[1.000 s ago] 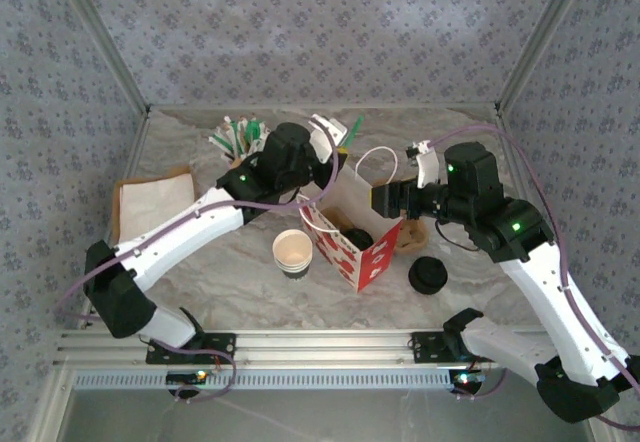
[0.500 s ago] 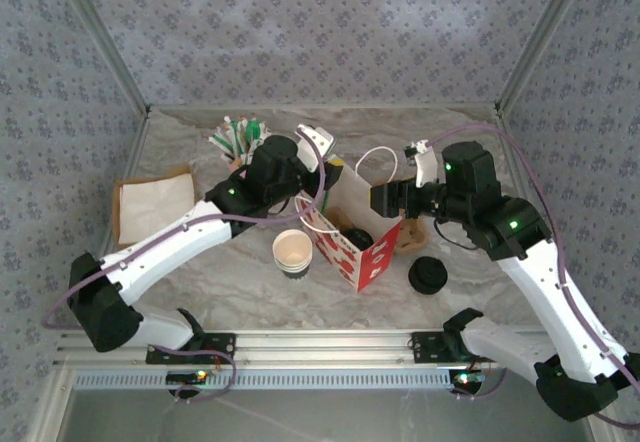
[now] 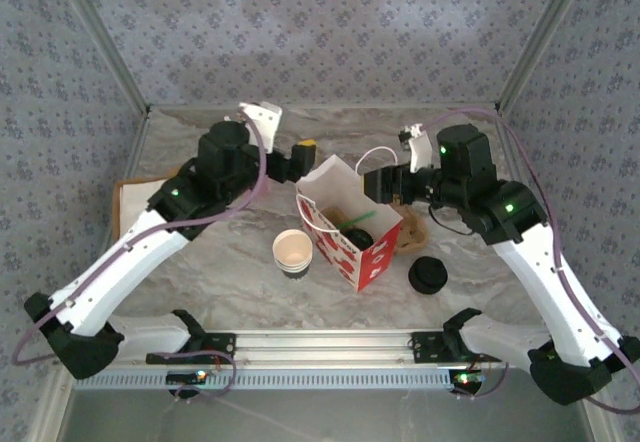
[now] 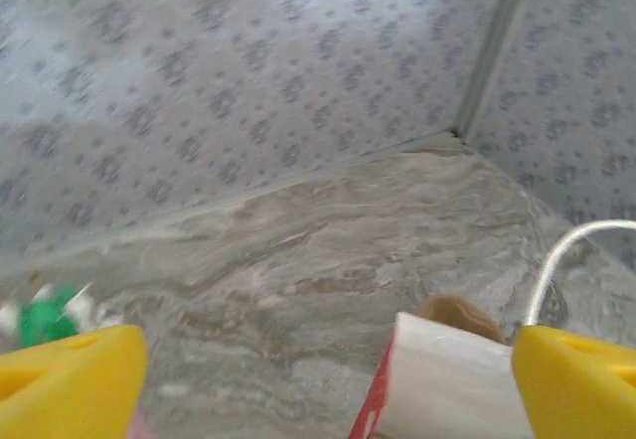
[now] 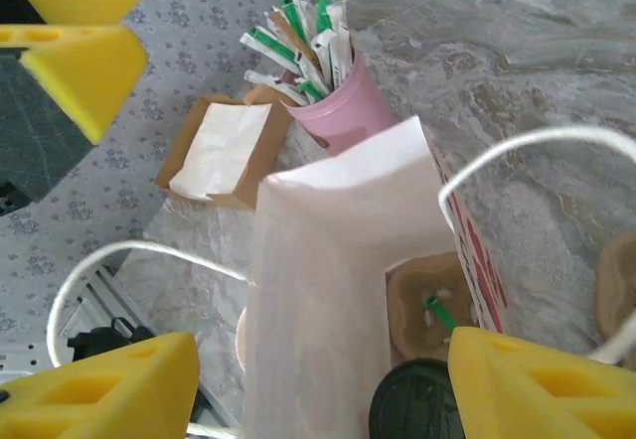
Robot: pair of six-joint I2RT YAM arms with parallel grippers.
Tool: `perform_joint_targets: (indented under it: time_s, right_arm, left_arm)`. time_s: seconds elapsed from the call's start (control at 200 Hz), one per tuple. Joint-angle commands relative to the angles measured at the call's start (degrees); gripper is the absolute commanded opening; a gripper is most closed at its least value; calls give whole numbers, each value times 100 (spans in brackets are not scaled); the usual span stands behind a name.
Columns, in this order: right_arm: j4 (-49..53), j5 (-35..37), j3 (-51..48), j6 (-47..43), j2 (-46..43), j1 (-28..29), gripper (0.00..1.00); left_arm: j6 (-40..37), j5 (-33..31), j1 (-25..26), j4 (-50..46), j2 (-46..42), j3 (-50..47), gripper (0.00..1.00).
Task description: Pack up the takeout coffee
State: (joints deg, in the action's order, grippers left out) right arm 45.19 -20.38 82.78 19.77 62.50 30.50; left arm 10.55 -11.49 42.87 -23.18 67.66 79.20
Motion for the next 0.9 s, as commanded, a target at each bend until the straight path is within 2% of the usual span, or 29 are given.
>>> perform_joint_targets:
  time_s: [0.0,0.12,0.275,0.51,0.72,0.894]
  right_arm:
    - [68,-132,617,-114,302,64,70]
    - [114,-302,1214,-38,838,115,70]
    - [147,-513,1963,18,1647,377,70]
    - [676,-423,3031,-329,2839,1174,70]
    - [1103,-198,3464,-620,3460,1736,70]
    - [1290,-142,3770,-654,3860,1962,70]
  left_arm:
    - [618,-241,-458,-796,-282,8,99]
    - [1163,-100,-1284,-1185,-560,-218,99]
    - [1802,441,-2716,-1780,-640,-559,99]
    - [2039,998,-4601,-2406,-219,-971,98]
    - [1891,858,-5497,-2519,532,-1195,87]
    - [1858,652,-5874,-2408,1323,-1189,75]
